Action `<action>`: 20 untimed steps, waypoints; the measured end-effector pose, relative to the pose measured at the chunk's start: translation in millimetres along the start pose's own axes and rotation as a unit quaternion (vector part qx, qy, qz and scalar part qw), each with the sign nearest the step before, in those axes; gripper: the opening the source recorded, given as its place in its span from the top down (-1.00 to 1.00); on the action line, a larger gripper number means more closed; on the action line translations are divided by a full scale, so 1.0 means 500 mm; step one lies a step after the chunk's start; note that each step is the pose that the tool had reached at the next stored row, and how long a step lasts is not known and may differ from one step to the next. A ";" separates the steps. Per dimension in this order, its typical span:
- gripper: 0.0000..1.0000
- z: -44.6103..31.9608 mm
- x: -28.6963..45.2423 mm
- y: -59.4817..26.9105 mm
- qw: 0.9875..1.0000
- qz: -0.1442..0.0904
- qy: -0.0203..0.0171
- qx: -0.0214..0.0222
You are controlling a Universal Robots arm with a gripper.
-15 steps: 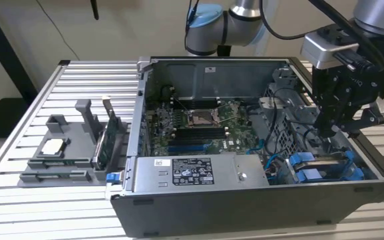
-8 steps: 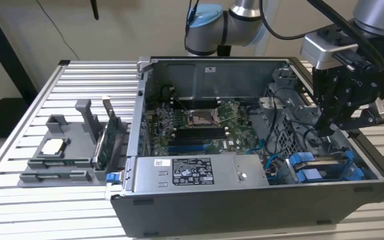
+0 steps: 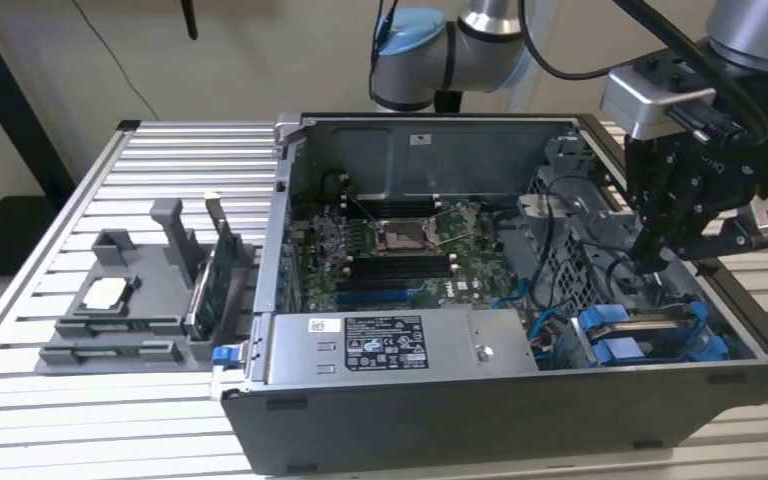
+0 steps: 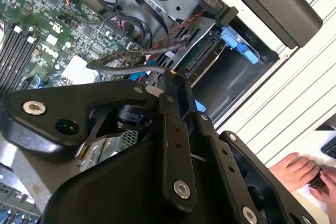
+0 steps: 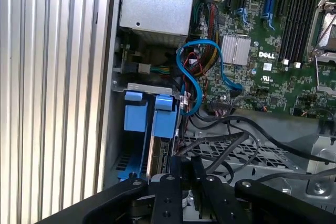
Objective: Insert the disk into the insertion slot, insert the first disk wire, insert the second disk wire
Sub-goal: 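Insert the first disk wire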
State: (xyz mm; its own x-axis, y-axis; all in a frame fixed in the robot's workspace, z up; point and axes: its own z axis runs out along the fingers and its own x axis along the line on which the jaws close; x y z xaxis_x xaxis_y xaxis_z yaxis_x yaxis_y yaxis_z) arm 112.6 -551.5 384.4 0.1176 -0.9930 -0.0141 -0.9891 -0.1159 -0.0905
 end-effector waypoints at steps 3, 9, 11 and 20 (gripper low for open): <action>0.62 0.001 0.000 0.000 1.000 0.000 0.000 0.000; 0.62 0.004 0.000 -0.002 1.000 0.000 0.000 0.000; 0.62 0.005 0.001 -0.004 1.000 0.000 0.000 0.000; 0.62 0.010 0.002 -0.012 1.000 0.000 0.001 -0.001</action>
State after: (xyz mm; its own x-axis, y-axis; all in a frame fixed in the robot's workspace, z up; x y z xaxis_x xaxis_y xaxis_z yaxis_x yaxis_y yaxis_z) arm 119.0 -551.5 379.8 0.1176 -0.9930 -0.0122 -0.9893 -0.1160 -0.0887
